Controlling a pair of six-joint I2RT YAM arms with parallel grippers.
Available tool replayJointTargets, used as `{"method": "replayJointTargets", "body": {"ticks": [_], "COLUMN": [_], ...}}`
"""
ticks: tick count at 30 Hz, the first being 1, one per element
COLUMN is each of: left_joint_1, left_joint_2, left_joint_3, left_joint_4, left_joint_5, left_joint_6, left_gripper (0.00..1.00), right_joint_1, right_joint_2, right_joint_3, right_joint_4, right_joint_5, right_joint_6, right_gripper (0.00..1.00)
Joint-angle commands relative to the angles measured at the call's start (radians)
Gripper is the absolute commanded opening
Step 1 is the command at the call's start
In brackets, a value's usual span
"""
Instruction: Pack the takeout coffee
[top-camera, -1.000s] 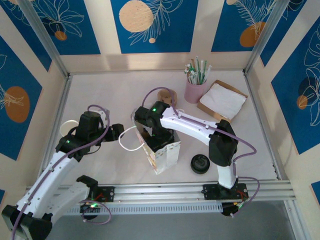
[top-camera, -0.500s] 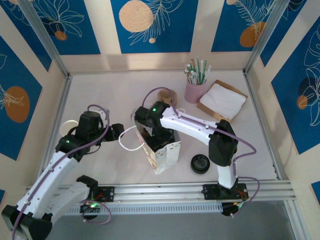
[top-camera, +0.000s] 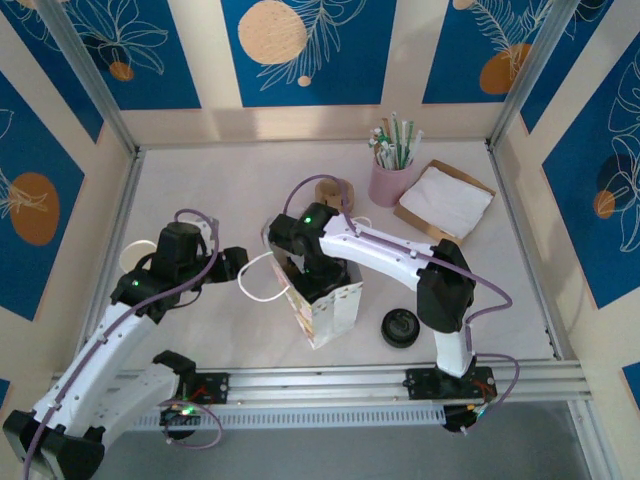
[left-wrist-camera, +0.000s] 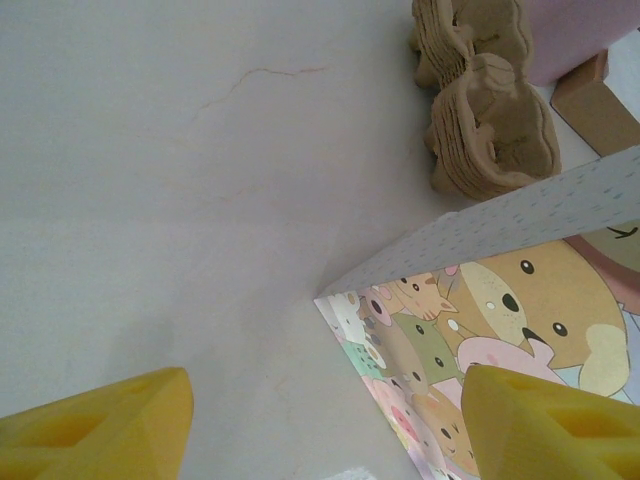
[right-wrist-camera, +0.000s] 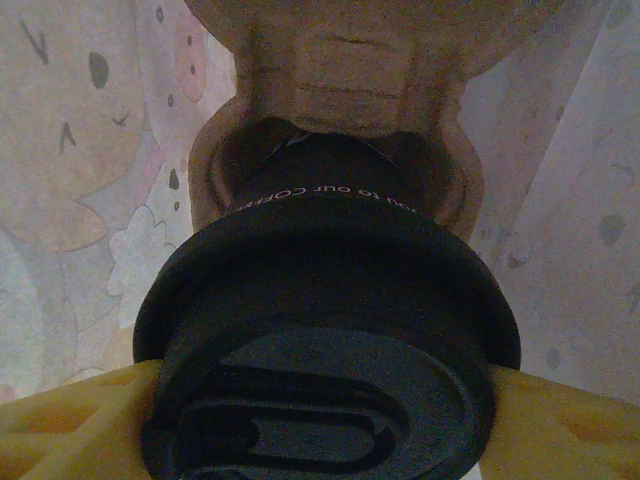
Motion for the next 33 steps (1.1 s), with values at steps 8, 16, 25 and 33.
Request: {"method": "replayJointTargets", "body": {"ticks": [8,16,25,33], "left_joint_1": [0.005,0.005,0.005,0.005], "left_joint_2": [-0.014,-0.014,-0.017,-0.018], "left_joint_3": [0.035,0.034,0.030,0.032], "left_joint_4": [-0.012,-0.012,-0.014,-0.017], "left_joint_5": [0.012,0.013,0.012,0.010], "left_joint_6": [0.009,0.008,0.008,0.008], "left_gripper": [0.71,0.71,0.71,0.71], "right_joint_1": [0.015,0.016,0.015,0.020], "right_joint_2": [0.018,0.001,-0.007,-0.011], "right_joint_3": [0.040,0.069,0.064,0.094], "right_joint_4": [-0.071,-0.080,-0.071,-0.094], "right_joint_5": [0.014,0.015,0.015,0.030], "right_joint_6": [0.008,0.015,0.024,0.029], "right_gripper": [0.78,0.81,0.83,0.84]}}
